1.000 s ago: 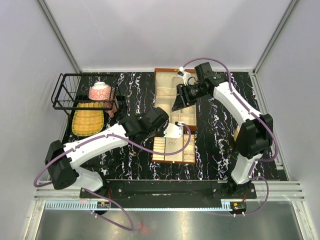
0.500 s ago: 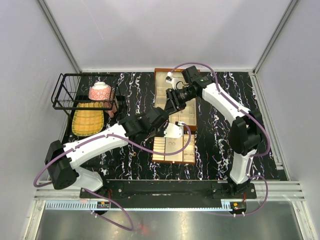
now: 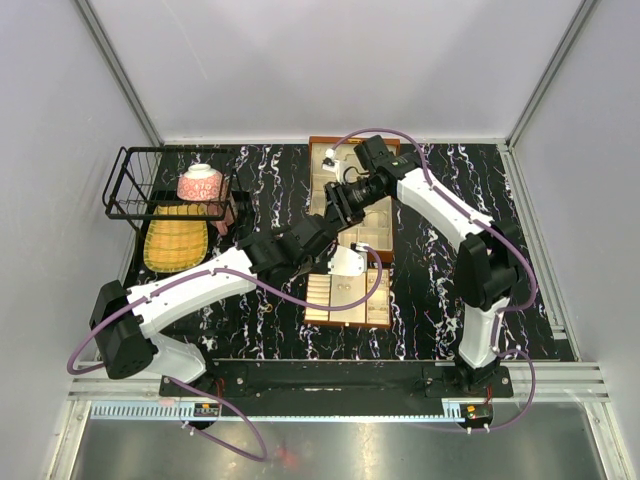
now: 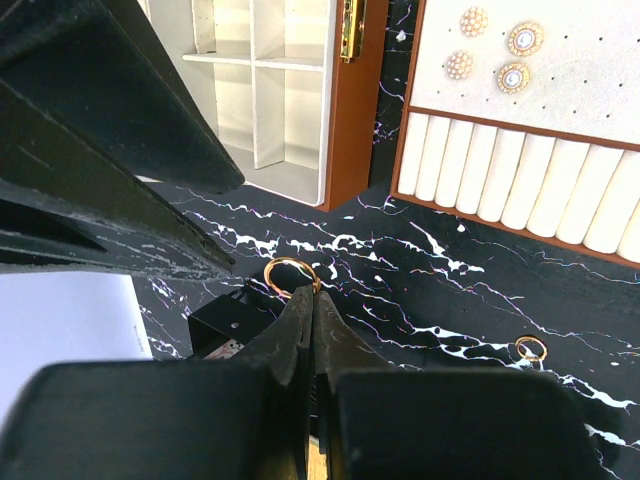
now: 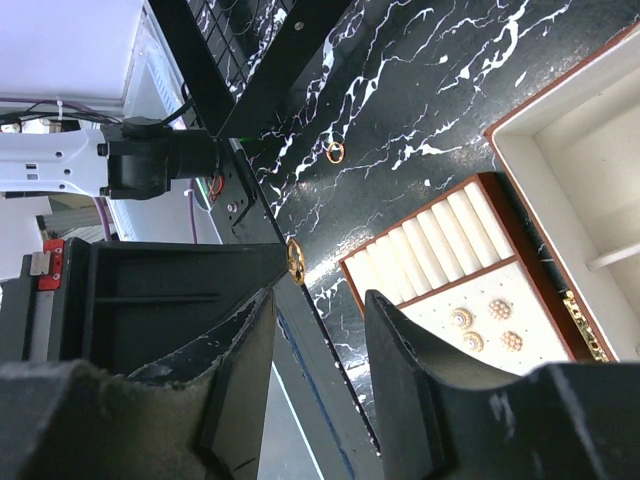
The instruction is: Organize the mixed jewelry
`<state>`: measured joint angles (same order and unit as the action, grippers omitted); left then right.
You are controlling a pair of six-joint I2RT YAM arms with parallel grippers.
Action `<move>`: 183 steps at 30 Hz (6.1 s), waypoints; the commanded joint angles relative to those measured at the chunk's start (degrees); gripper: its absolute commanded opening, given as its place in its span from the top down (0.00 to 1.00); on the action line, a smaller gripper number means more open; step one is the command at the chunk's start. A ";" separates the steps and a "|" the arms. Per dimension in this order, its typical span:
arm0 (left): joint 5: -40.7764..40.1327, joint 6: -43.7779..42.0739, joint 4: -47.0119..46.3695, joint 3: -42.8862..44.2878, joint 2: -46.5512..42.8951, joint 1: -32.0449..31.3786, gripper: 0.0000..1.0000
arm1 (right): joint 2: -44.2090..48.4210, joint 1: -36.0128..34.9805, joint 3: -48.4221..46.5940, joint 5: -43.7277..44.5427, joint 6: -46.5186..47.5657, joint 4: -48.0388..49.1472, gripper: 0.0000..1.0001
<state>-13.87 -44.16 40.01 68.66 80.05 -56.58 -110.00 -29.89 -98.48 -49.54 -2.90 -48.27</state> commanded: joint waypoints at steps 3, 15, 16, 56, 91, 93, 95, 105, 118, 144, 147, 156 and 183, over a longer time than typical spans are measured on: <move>0.07 -0.22 -1.78 2.09 -0.33 -0.29 1.00 | -1.01 -1.31 -3.12 -1.79 -0.36 0.99 0.54; 0.16 -0.49 -1.78 2.26 -0.16 -0.29 1.00 | -1.45 -2.45 -2.60 -1.88 0.08 0.90 0.60; 0.24 -0.40 -1.78 2.26 -0.16 -0.29 1.00 | -1.36 -2.37 -2.42 -1.88 0.26 0.81 0.60; 0.33 -0.05 -1.78 2.18 -0.25 -0.38 1.00 | -3.12 -3.95 -2.60 -2.67 0.70 0.55 0.86; 35.36 33.51 -5.36 13.25 -5.17 19.83 0.51 | 8.92 7.30 -9.37 4.53 -5.44 10.73 1.00; 38.46 39.55 -8.70 12.90 -5.34 22.28 0.51 | 10.50 7.48 -8.58 5.06 -7.20 15.72 1.00; 42.86 43.88 -13.98 12.11 -5.08 23.87 0.50 | 12.34 7.74 -6.57 5.33 -10.01 19.69 1.00; 55.96 73.91 -44.46 2.19 -4.99 34.94 0.48 | 15.16 7.83 -3.04 5.07 -16.26 29.46 1.00; 58.34 97.07 -76.75 -6.52 -1.30 37.15 0.45 | 16.74 7.83 4.87 3.48 -26.98 39.65 1.00; 55.53 94.52 -71.03 -5.47 1.33 37.06 0.52 | 17.18 7.83 7.77 1.02 -33.84 47.13 1.00; 55.53 94.35 -70.68 -4.68 1.95 37.06 0.55 | 17.01 7.83 7.95 0.85 -34.37 47.57 1.00; 55.79 94.96 -71.12 -3.89 3.18 37.06 0.63 | 16.66 7.83 9.00 0.67 -34.81 47.83 1.00; 57.55 98.21 -74.81 -3.54 4.15 36.89 0.71 | 15.51 6.78 9.53 1.11 -33.84 47.83 1.00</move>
<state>42.92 53.36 -30.59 62.37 83.83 -19.64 -94.87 -22.24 -88.99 -47.64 -37.32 -2.79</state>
